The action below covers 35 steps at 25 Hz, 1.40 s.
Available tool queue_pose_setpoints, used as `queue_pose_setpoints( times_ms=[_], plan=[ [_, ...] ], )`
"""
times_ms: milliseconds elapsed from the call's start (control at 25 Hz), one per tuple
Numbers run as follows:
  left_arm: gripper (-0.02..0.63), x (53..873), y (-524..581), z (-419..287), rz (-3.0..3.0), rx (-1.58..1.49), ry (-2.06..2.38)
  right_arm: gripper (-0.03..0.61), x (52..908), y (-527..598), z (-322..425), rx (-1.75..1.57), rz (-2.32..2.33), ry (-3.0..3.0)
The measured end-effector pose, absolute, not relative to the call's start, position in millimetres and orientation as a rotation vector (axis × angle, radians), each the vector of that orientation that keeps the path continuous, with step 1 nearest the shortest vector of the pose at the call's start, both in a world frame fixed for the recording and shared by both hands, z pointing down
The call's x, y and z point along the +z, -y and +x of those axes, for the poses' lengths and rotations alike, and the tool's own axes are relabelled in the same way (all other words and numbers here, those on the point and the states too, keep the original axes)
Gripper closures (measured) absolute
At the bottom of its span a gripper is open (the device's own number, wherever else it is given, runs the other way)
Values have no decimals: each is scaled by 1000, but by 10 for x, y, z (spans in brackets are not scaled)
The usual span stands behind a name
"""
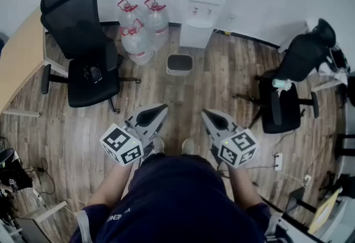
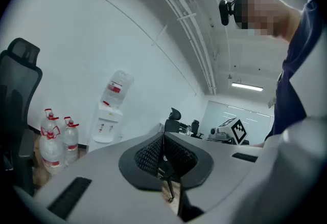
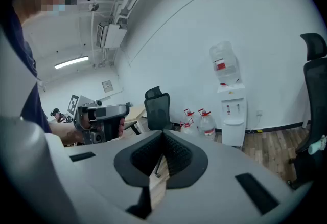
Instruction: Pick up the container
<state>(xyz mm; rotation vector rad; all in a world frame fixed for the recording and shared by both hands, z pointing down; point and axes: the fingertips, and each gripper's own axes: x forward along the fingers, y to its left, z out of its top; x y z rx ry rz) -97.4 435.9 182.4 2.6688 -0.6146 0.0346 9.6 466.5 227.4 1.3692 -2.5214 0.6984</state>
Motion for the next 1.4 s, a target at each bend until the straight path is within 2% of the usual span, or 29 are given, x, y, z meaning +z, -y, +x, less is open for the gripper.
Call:
queue_pose_setpoints(
  times_ms=[520, 1400],
  plan=[
    [589, 2098, -4436, -787, 2611, 97, 637, 563, 2451, -4707, 293, 747, 1348, 2505],
    [589, 2204, -4145, -56, 2602, 117, 763, 563, 2514, -4408, 1233, 754, 1319, 2563]
  ],
)
